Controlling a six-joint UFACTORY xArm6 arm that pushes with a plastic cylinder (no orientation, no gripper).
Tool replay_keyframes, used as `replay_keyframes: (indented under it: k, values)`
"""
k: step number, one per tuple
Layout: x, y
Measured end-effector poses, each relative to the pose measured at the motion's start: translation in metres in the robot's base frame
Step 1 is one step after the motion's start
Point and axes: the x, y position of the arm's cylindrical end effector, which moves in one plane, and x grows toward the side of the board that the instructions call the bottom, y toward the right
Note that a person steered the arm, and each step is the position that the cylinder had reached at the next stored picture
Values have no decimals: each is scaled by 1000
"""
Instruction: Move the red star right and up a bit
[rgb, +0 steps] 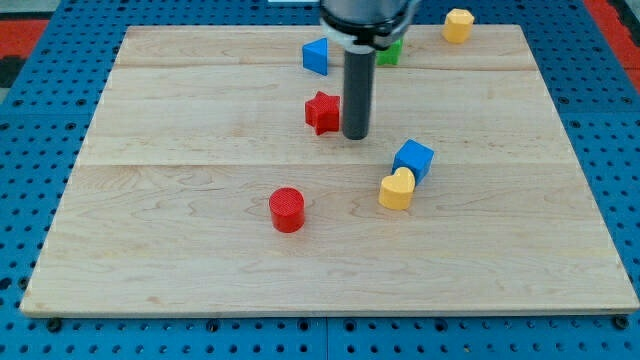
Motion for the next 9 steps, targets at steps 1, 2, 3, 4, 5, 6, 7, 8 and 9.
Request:
replay_keyframes:
  k: [1,2,3,4,5,6,7,8,9]
  values:
    - [4,-49]
    - [0,-108]
    - [-35,-83]
    - [-44,-20]
    - [-44,2]
    - [-27,0]
    - [9,7]
    - [13,32]
    - [-26,58]
